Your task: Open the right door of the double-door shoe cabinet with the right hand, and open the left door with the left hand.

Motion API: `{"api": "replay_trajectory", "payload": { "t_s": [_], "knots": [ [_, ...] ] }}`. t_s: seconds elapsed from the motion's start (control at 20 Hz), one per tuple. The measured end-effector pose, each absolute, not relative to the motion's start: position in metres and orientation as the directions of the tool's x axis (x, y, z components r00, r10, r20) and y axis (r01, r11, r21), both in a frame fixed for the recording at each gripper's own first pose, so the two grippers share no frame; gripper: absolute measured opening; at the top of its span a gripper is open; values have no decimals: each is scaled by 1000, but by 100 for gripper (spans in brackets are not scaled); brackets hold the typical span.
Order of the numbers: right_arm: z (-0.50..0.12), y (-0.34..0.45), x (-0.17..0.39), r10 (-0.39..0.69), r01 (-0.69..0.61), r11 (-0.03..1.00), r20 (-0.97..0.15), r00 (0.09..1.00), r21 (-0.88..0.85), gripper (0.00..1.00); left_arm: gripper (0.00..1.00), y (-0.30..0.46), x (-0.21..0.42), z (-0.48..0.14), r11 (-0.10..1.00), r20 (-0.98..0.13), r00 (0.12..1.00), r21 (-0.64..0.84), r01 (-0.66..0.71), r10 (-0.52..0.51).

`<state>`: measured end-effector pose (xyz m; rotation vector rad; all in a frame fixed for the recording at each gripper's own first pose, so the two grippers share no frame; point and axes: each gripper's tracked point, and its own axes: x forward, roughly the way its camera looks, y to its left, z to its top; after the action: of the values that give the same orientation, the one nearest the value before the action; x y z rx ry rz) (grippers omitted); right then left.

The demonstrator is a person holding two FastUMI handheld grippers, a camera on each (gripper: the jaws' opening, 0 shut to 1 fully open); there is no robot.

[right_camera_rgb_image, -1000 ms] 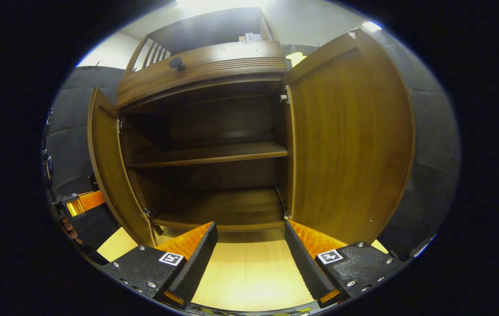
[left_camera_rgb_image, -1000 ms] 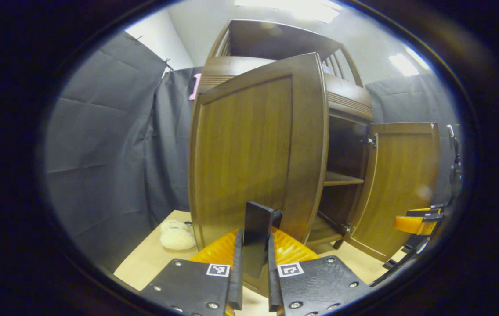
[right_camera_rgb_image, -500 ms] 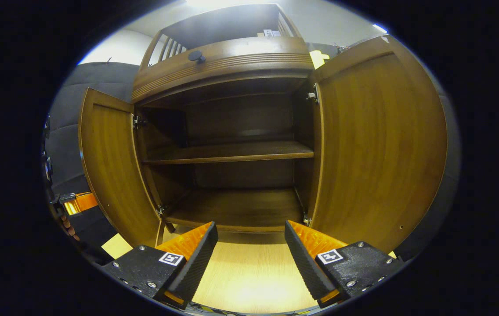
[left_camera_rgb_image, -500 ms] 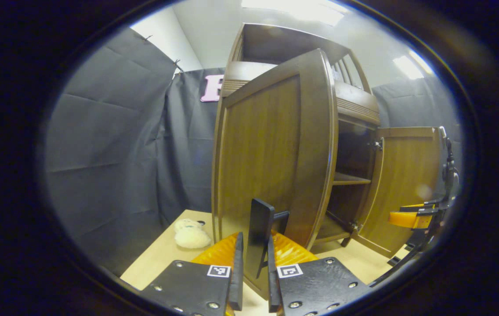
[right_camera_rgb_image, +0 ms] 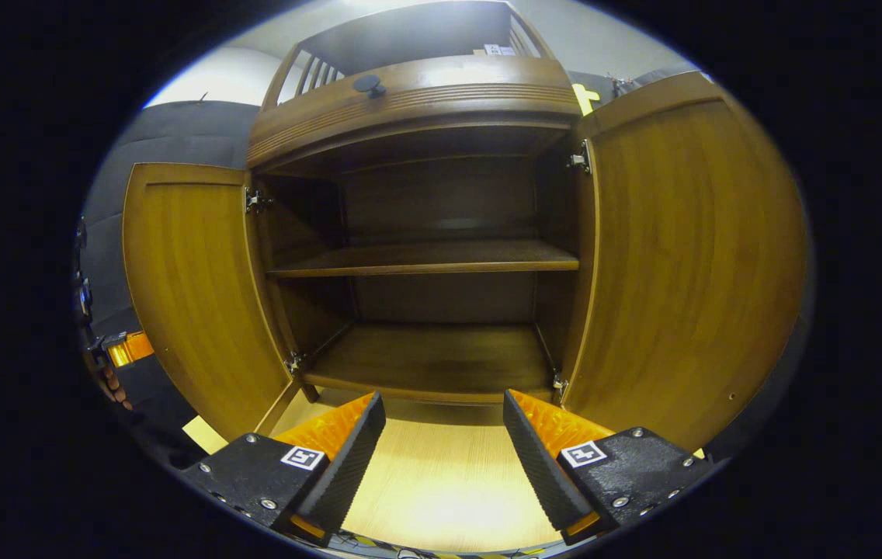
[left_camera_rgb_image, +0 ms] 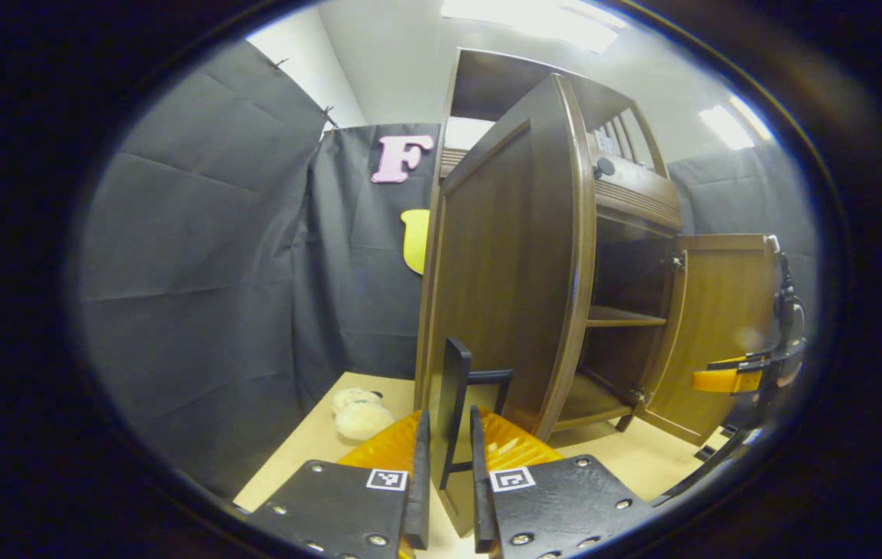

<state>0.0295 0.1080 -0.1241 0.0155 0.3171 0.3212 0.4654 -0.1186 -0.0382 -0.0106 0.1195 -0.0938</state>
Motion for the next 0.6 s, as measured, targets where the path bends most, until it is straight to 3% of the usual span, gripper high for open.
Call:
{"api": "replay_trajectory", "payload": {
  "t_s": [0.15,0.25,0.35,0.45,0.6],
  "knots": [
    [-114,109,32,309,-309,950,-281,909,44,93,26,-103,466,-40,996,-124,989,34,83,-79],
    [-109,109,33,304,-303,952,-268,914,44,93,17,-97,467,-42,996,-127,990,50,74,-68],
    [-110,107,34,301,-301,953,-278,912,46,95,23,-88,464,-43,997,-139,989,55,53,-45],
    [-111,104,35,296,-297,954,-289,911,40,95,19,-96,466,-43,997,-137,988,25,70,-66],
    [-110,103,35,311,-309,949,-298,902,57,95,22,-93,462,-45,996,-152,986,41,73,-66]
  ]
}}
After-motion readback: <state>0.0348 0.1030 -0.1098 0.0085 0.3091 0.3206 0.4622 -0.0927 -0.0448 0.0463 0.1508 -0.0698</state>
